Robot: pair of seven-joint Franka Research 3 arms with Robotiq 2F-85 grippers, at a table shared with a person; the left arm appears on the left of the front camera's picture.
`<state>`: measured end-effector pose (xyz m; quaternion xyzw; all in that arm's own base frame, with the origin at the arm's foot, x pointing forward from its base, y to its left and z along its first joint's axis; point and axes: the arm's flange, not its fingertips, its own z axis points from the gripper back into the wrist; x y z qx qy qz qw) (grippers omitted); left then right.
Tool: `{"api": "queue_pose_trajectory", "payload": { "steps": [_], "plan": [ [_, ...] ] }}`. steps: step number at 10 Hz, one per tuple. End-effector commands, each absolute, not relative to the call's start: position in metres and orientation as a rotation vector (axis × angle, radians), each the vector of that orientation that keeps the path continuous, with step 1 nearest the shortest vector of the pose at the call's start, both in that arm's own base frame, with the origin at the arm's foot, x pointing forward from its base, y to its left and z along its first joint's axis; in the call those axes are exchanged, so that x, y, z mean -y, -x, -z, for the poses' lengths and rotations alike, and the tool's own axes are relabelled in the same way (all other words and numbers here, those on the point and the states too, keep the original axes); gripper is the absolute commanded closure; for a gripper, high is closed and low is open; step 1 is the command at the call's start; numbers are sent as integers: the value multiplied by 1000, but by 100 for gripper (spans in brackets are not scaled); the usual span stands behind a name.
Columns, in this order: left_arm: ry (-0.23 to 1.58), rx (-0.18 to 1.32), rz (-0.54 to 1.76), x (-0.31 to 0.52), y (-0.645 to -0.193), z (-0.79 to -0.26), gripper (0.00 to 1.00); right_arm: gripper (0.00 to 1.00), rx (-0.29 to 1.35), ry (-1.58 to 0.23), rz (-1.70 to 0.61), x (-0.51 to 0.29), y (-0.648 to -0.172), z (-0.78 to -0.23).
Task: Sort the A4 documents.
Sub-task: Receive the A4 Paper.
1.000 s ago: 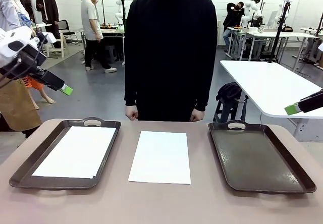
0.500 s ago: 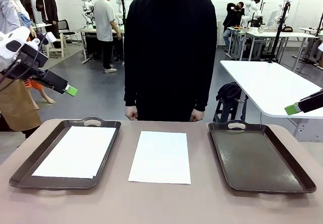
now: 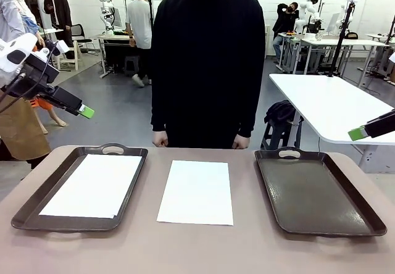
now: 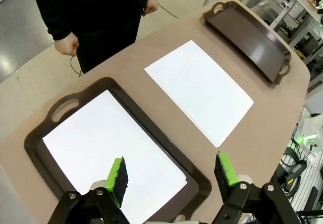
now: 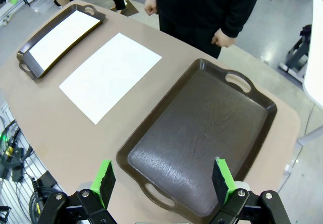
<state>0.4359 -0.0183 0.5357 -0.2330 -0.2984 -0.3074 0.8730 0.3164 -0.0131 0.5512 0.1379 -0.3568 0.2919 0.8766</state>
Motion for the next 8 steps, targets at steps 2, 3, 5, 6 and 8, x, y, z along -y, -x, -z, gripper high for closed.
{"api": "queue_pose_trajectory", "payload": {
  "steps": [2,3,5,6,8],
  "plan": [
    [487,623,642,18,-436,-536,10,0,741,-292,-603,13,-317,-550],
    [487,623,642,18,-436,-536,10,0,741,-292,-603,13,-317,-550],
    [487,623,642,18,-436,-536,10,0,741,-292,-603,13,-317,-550],
    [487,623,642,18,-436,-536,10,0,741,-292,-603,13,-317,-550],
    [487,623,642,18,-436,-536,10,0,741,-292,-603,13,-317,-550]
  ]
}}
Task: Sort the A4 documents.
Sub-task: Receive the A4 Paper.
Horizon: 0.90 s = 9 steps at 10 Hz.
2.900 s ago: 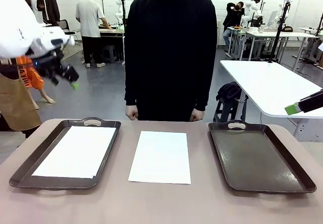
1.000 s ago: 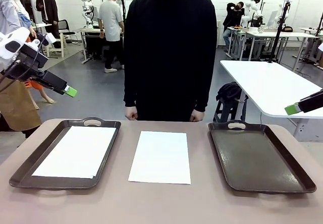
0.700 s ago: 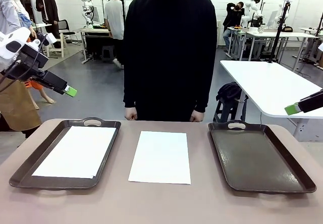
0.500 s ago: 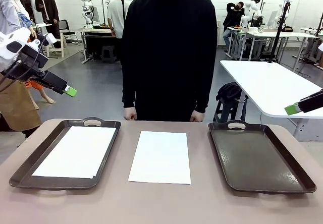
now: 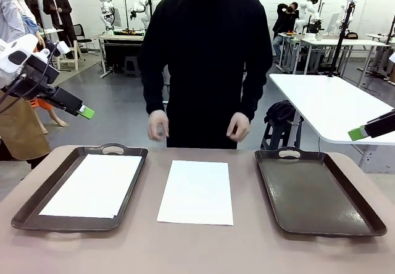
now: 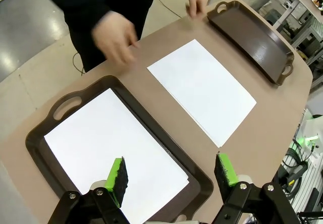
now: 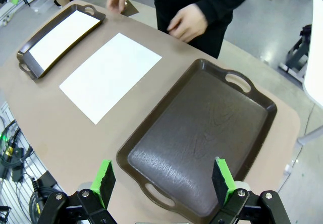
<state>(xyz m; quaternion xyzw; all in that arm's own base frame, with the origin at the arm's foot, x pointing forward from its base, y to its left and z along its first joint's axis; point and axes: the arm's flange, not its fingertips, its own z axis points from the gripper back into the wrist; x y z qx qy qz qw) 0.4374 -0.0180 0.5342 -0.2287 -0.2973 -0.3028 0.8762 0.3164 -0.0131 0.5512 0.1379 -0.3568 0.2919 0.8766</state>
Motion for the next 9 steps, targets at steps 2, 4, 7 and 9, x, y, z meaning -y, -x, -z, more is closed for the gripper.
{"api": "queue_pose_trajectory", "payload": {
  "steps": [2,4,7,9],
  "plan": [
    [487,623,642,18,-436,-536,10,0,741,-292,-603,13,-317,-550],
    [487,623,642,18,-436,-536,10,0,741,-292,-603,13,-317,-550],
    [487,623,642,18,-436,-536,10,0,741,-292,-603,13,-317,-550],
    [487,623,642,18,-436,-536,10,0,741,-292,-603,13,-317,-550]
  ]
}}
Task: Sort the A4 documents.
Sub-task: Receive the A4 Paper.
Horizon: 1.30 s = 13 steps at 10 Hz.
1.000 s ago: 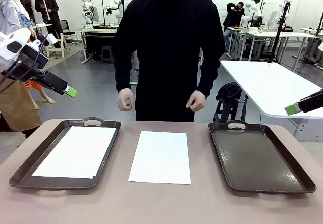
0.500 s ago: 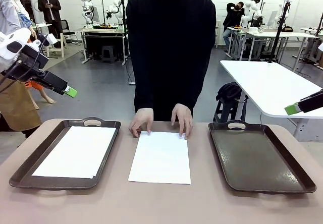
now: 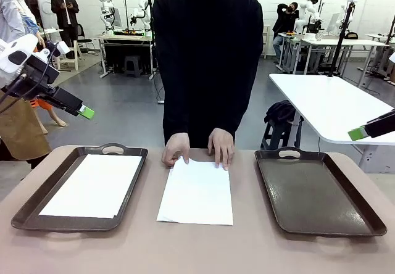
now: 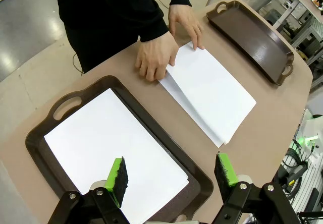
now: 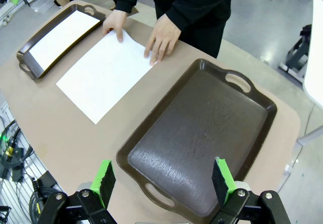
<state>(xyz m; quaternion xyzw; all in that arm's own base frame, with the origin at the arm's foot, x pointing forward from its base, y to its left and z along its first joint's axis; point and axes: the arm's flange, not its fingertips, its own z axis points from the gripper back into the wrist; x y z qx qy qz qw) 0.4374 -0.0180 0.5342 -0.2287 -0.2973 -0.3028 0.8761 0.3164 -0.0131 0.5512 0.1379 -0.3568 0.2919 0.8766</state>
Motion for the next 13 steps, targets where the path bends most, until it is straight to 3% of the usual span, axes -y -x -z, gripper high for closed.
{"api": "queue_pose_trajectory", "payload": {
  "steps": [1,13],
  "plan": [
    [487,623,642,18,-436,-536,10,0,741,-292,-603,13,-317,-550],
    [487,623,642,18,-436,-536,10,0,741,-292,-603,13,-317,-550]
  ]
}}
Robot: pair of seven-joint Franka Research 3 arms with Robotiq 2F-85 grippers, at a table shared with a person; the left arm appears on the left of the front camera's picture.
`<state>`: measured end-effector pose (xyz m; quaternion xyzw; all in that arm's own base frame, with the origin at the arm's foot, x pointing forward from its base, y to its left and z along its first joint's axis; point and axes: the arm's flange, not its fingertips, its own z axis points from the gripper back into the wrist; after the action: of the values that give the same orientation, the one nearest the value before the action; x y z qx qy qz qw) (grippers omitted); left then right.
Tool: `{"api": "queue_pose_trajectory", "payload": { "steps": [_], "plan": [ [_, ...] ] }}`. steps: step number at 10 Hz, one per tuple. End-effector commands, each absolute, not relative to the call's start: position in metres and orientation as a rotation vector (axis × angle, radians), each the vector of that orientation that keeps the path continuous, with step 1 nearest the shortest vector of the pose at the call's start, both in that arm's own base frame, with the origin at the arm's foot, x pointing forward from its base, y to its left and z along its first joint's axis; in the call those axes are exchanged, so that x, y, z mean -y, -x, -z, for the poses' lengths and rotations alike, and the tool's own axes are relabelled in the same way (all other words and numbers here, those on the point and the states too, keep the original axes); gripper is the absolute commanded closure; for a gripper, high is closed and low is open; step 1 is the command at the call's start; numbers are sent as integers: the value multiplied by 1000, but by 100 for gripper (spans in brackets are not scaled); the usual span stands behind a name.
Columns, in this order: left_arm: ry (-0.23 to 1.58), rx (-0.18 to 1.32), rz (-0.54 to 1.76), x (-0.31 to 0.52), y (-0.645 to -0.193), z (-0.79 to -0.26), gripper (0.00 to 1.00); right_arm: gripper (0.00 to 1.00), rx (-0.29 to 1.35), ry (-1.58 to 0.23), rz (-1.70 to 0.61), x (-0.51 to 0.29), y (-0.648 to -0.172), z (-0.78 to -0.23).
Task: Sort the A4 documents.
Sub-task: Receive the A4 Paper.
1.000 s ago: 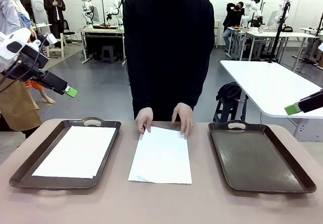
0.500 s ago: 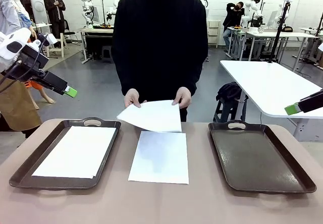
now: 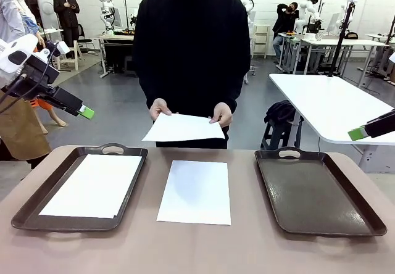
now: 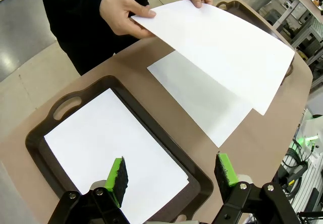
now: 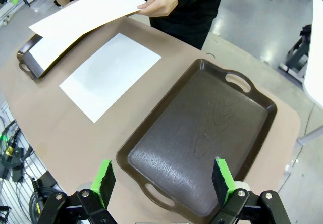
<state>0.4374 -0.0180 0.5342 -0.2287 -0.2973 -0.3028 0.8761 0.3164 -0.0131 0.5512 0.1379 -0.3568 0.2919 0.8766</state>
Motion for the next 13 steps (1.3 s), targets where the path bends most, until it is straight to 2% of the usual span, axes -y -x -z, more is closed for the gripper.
{"api": "queue_pose_trajectory", "payload": {
  "steps": [1,13],
  "plan": [
    [487,623,642,18,-436,-536,10,0,741,-292,-603,13,-317,-550],
    [487,623,642,18,-436,-536,10,0,741,-292,-603,13,-317,-550]
  ]
}}
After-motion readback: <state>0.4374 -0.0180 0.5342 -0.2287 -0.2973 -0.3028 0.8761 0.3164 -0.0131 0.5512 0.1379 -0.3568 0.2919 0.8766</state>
